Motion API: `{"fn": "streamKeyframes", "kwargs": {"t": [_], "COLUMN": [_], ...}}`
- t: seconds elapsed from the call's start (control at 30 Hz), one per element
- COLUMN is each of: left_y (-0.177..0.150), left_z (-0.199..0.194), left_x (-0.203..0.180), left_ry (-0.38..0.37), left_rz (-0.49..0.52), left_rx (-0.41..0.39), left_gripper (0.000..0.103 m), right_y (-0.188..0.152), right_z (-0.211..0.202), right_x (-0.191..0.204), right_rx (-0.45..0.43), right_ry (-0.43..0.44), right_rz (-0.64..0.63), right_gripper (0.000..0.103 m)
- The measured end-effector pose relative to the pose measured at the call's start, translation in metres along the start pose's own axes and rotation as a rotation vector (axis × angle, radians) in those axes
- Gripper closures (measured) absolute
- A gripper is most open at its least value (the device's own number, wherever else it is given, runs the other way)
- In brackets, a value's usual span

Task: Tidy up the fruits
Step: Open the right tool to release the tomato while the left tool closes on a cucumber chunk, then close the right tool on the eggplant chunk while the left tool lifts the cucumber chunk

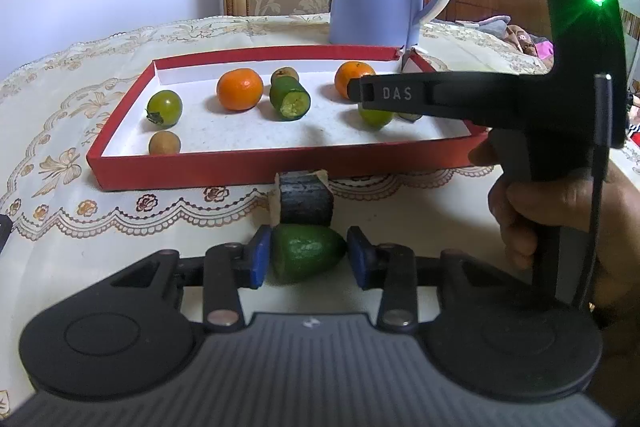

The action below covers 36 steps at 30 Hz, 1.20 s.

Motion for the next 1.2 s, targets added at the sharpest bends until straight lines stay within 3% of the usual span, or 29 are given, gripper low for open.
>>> {"fn": "streamKeyframes", "kwargs": {"t": [0.4, 0.63, 0.7, 0.73, 0.77, 1.2], "left_y": [0.000, 0.002, 0.002, 0.003, 0.003, 0.000], "left_z": [-0.024, -0.036, -0.037, -0.038, -0.039, -0.056], "left_x": [0.032, 0.060, 0.066, 0.069, 0.071, 0.094], "left_ry": [0.057, 0.136, 0.137, 0.140, 0.143, 0.169], "left_rz": [-0.041, -0.065, -0.079, -0.083, -0.086, -0.116], "left_rx": [-0.029, -0.058, -0.057, -0.058, -0.061, -0.095], "left_gripper": [0.066, 0.066, 0.066, 0.066, 0.066, 0.066], "right_y": [0.004, -0.009, -0.015, -0.018, -0.021, -0.040], "right_z": [-0.007, -0.042, -0.052, -0.057, -0.061, -0.045], "right_x": [-0.007, 0.009, 0.020, 0.026, 0.033, 0.089], "right_rx": [-0.030, -0.024, -0.018, -0.020, -0.026, 0.085], "right_ry": [-0.007, -0.013, -0.005, -0.006, -0.008, 0.001], "right_rz": [0.054, 0.111, 0.107, 0.098, 0.083, -0.009], "right_gripper": [0.065, 0.065, 0.049, 0.036, 0.033, 0.033]}}
Point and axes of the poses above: each gripper's, at about its wrist camera, not at the fingertips, and z roughly the way its jaws point, x to its left, y to its top, the point moved 3 cm from there along z, roughly the way its jaws point, and after that the axes turned 1 degree about z, right-handed, at the moved point
